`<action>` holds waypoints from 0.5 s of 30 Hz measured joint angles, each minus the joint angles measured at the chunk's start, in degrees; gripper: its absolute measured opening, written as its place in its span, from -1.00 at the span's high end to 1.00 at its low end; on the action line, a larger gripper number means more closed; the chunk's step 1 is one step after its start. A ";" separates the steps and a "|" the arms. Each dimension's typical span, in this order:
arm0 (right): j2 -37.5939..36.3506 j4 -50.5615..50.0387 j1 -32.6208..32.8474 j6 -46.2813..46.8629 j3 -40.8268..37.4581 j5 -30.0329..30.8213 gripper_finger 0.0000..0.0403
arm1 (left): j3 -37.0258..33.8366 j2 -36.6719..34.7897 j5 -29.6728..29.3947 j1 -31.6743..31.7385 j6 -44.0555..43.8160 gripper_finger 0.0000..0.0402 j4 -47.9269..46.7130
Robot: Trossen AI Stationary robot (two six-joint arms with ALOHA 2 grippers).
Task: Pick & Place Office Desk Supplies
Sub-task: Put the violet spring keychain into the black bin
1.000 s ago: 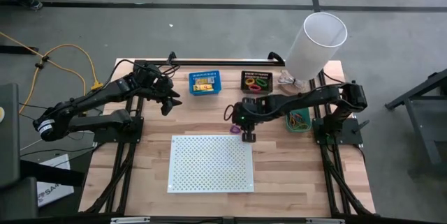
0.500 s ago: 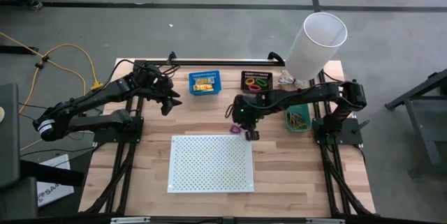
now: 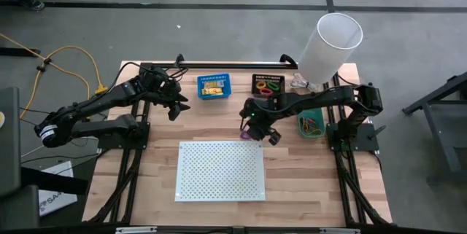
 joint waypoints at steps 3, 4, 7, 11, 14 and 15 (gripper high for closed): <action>0.00 0.01 -0.38 -0.89 0.00 0.00 0.66 | 0.02 0.00 0.01 0.02 0.02 0.03 0.00; 0.20 0.05 -0.55 -0.89 0.00 -0.08 0.66 | 0.02 0.00 0.00 0.01 0.02 0.03 0.00; 2.09 0.56 -1.37 -1.06 0.00 -0.82 0.66 | 0.02 0.00 0.02 0.00 0.02 0.03 0.00; 5.71 1.24 -2.64 -2.48 -0.02 -4.14 0.66 | 0.02 0.00 0.02 0.01 0.02 0.03 0.00; 7.91 1.96 -3.58 -3.48 -0.03 -6.44 0.66 | 0.02 0.00 0.00 0.01 0.02 0.03 0.07; 8.42 2.30 -3.98 -3.75 -0.02 -6.76 0.66 | 0.02 0.00 0.02 0.00 0.02 0.03 0.07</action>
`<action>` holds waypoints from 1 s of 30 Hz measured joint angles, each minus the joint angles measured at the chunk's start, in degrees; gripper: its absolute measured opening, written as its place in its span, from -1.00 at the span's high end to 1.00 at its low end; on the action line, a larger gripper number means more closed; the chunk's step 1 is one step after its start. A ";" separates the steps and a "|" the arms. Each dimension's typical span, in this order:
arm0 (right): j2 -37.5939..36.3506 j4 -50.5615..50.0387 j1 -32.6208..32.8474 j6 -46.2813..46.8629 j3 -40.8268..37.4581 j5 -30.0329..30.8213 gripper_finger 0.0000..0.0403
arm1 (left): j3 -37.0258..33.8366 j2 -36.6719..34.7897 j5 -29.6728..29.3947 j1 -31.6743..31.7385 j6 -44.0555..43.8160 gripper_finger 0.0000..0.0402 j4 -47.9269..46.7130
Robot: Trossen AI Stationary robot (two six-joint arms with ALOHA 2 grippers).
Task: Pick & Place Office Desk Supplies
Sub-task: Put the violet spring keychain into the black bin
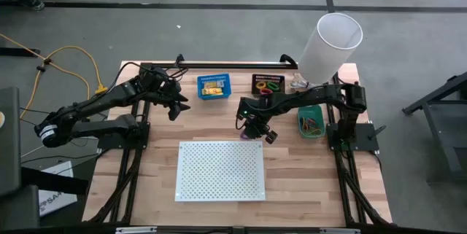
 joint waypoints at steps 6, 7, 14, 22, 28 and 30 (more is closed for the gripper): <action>1.59 2.19 -2.66 -0.26 -0.02 -0.92 0.66 | 0.00 0.00 0.00 0.02 0.00 0.03 0.04; 1.59 2.93 -3.09 -0.33 -0.02 -1.20 0.66 | 0.00 -0.02 -0.02 0.00 0.00 0.03 0.04; 1.57 6.04 -4.66 -1.56 0.00 -2.51 0.66 | 0.00 -0.02 -0.02 0.02 0.00 0.03 0.04; 3.99 7.40 -5.16 -2.50 0.07 -5.20 0.66 | 0.00 -0.02 0.00 0.00 0.00 0.03 0.04; 4.02 7.38 -5.55 -2.95 0.02 -6.44 0.66 | 0.00 -0.02 -0.02 0.02 0.00 0.03 0.04; 4.02 7.45 -5.55 -2.95 0.02 -6.40 0.66 | -0.01 -0.02 0.00 0.01 0.00 0.03 0.04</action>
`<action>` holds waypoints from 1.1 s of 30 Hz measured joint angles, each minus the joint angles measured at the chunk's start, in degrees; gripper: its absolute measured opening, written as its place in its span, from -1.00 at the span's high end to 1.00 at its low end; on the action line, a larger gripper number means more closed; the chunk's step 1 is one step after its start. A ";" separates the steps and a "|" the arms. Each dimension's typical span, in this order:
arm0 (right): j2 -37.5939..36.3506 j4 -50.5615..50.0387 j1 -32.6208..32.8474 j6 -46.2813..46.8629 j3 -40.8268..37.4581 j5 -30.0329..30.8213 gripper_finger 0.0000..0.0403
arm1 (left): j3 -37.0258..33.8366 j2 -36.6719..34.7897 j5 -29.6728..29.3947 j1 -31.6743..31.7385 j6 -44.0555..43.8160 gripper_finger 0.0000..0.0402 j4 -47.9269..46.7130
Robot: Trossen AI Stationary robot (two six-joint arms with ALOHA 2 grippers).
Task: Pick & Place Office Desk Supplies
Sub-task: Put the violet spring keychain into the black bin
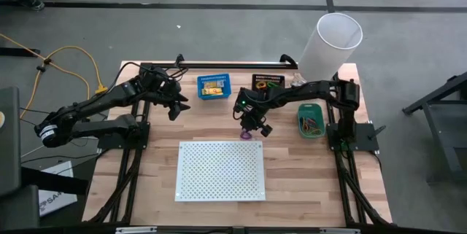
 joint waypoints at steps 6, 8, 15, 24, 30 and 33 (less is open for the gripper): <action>1.07 0.67 0.04 -0.03 -0.04 -0.17 0.66 | 0.01 0.00 0.00 0.00 0.00 0.03 0.00; 1.49 1.67 0.05 0.20 -0.01 -0.14 0.66 | 0.01 0.00 -0.01 0.01 0.00 0.03 0.03; 1.90 1.95 0.15 0.26 0.00 0.01 0.66 | 0.01 0.00 -0.01 0.00 0.00 0.03 0.02; 2.91 3.15 0.15 1.09 -0.02 -0.14 0.66 | 0.01 0.01 0.00 -0.01 0.00 0.03 0.01; 4.60 3.35 0.04 3.11 -0.13 0.10 0.66 | 0.00 0.00 -0.01 0.01 -0.01 0.03 0.03; 5.30 4.11 0.04 3.32 0.08 0.05 0.66 | 0.01 0.00 0.01 -0.01 0.00 0.03 0.02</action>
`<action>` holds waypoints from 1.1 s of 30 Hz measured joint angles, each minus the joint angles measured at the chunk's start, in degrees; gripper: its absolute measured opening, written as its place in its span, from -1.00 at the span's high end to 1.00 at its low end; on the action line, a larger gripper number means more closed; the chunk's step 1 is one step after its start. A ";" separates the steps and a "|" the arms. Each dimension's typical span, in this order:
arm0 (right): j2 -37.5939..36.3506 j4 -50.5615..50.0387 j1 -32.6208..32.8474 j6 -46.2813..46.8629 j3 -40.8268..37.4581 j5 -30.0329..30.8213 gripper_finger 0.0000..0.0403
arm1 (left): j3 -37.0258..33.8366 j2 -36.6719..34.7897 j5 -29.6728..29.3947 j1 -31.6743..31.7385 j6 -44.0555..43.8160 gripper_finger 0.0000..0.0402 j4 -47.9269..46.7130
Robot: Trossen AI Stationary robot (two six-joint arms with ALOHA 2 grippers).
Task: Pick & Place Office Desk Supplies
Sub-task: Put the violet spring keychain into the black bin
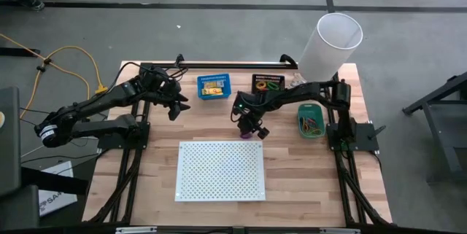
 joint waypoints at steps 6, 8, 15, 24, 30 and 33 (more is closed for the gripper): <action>0.18 -0.40 0.00 0.60 -0.08 0.96 0.66 | -0.02 0.00 -0.03 0.00 0.00 0.03 0.00; 0.18 -0.40 0.00 0.61 -0.08 0.95 0.66 | 0.00 0.00 -0.01 0.01 0.00 0.03 0.00; 0.18 -0.42 0.00 0.61 -0.08 1.10 0.67 | 0.00 0.00 -0.01 0.00 0.00 0.03 0.00; 0.21 -0.59 0.00 -0.04 -0.08 1.10 0.85 | 0.00 0.00 -0.01 0.02 0.00 0.03 -0.01; 0.21 -0.53 0.00 -0.07 -0.08 1.15 0.90 | 0.00 0.00 -0.01 0.02 0.00 0.03 0.00; 0.22 -0.50 0.00 -0.07 -0.08 1.19 0.89 | 0.00 0.00 -0.01 0.01 0.00 0.03 -0.01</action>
